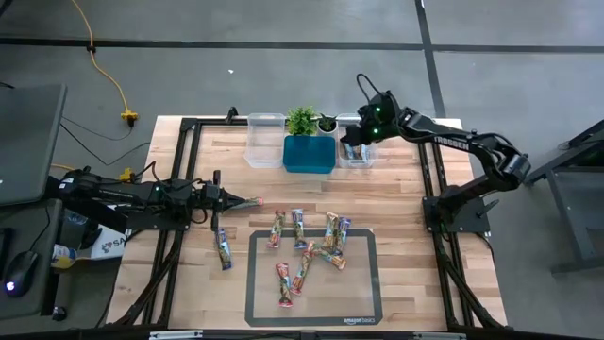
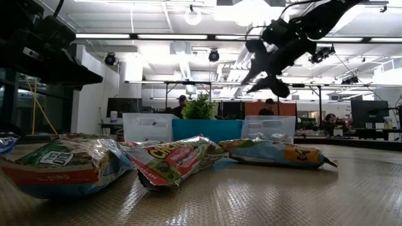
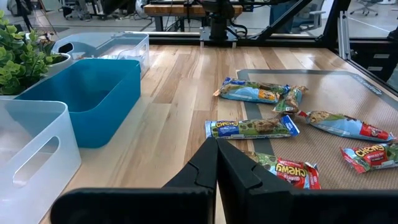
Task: Pick and place Granola Bars by type
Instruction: Put the yellow granola bar into the right transparent bin
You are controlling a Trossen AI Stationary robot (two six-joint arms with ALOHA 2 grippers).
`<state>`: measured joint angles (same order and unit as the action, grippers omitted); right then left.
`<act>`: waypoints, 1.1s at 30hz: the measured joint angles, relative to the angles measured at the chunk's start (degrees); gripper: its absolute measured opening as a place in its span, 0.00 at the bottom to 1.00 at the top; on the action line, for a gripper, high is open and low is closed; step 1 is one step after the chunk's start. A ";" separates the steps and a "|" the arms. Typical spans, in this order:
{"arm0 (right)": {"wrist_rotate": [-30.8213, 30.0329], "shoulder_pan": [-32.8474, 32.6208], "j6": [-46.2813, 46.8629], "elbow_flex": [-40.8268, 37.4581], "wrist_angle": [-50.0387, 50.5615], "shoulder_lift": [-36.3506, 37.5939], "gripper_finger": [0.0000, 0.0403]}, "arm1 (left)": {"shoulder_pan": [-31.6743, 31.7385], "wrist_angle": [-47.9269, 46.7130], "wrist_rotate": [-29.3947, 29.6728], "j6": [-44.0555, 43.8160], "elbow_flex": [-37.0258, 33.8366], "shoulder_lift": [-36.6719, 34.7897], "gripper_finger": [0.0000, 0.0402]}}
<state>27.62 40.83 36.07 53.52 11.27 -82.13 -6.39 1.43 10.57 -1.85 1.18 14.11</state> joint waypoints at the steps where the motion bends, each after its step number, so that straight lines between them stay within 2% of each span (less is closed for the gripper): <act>1: 1.01 -0.92 -0.30 0.00 -0.87 0.00 0.30 | 0.00 0.00 0.00 0.00 0.01 0.00 0.00; 7: 2.25 -7.24 -1.51 0.00 -5.89 0.58 0.30 | -0.01 -0.01 -0.01 0.00 0.01 0.00 0.00; 13: -2.57 -14.57 -1.44 0.00 -7.11 4.28 0.30 | -0.02 -0.02 0.00 0.00 -0.01 0.00 0.00; 22: -15.33 -27.92 -0.17 0.28 -7.16 10.35 0.30 | -0.02 -0.02 -0.01 0.00 0.00 0.02 0.00; 27: -23.07 -35.90 -3.10 4.66 -5.24 10.23 0.30 | -0.01 0.00 0.00 0.00 0.00 0.00 0.00; 33: -35.16 -44.11 -3.53 13.50 8.47 9.60 0.30 | 0.00 0.00 -0.02 0.00 0.01 0.02 0.00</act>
<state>-7.55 -3.28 32.55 67.01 19.74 -72.53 -6.39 1.43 10.55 -1.85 1.19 14.13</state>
